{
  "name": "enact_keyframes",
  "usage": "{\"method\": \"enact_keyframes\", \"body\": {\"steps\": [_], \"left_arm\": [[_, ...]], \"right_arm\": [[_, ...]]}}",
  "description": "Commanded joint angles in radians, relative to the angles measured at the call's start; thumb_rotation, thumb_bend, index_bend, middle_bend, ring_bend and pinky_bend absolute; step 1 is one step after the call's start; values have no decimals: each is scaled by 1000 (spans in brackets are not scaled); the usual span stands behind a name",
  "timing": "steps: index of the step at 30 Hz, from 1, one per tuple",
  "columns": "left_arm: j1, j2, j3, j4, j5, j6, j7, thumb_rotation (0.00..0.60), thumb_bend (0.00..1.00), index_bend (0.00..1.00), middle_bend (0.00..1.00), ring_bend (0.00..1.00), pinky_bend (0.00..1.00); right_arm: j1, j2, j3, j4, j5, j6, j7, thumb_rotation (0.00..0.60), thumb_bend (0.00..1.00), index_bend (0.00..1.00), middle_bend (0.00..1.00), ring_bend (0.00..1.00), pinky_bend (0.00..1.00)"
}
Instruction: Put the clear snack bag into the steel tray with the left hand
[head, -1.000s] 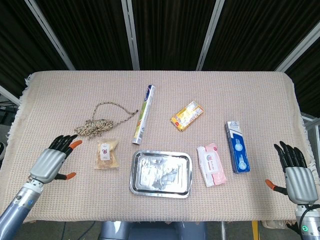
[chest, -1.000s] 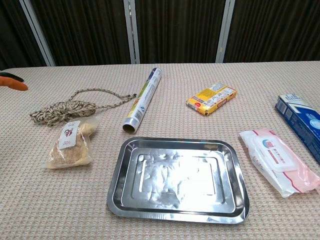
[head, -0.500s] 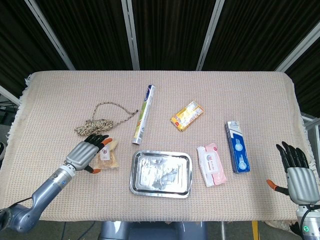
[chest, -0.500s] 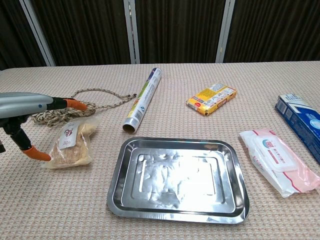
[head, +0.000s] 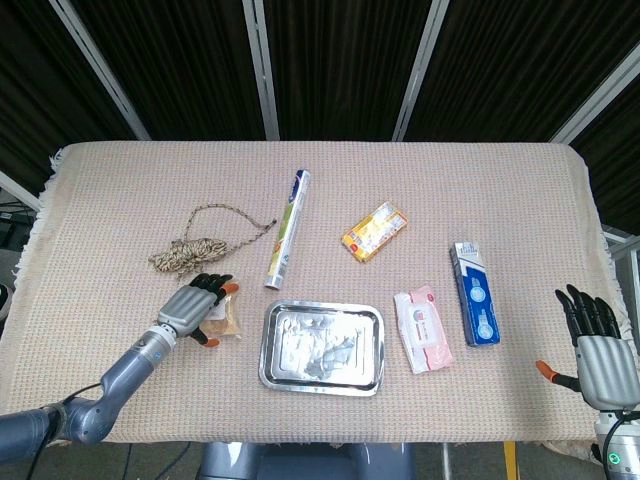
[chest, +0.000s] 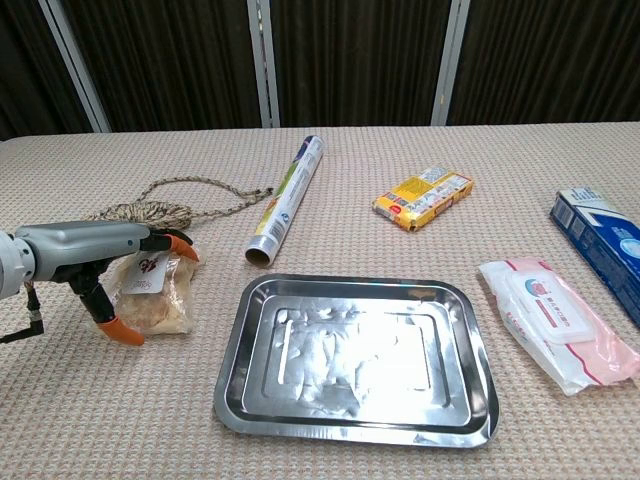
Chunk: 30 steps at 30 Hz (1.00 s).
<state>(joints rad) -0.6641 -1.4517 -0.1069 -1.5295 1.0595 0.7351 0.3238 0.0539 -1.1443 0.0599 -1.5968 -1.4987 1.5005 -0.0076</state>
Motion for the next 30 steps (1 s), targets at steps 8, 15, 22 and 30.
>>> {"method": "enact_keyframes", "body": {"steps": [8, 15, 22, 30], "left_arm": [[85, -81, -14, 94, 261, 253, -296, 600, 343, 621, 303, 307, 483], [108, -15, 5, 22, 393, 356, -407, 600, 343, 595, 302, 303, 484], [71, 1, 20, -78, 449, 327, -381, 600, 343, 563, 279, 291, 477], [-13, -106, -21, -99, 430, 255, -271, 600, 305, 502, 246, 267, 420]], "right_arm": [[-5, 3, 1, -5, 0, 7, -4, 600, 0, 0, 0, 0, 0], [-5, 1, 1, 0, 1, 5, 1, 600, 0, 0, 0, 0, 0], [-6, 0, 0, 0, -4, 8, 4, 600, 0, 0, 0, 0, 0], [-11, 6, -2, -2, -10, 17, 5, 600, 0, 0, 0, 0, 0]]}}
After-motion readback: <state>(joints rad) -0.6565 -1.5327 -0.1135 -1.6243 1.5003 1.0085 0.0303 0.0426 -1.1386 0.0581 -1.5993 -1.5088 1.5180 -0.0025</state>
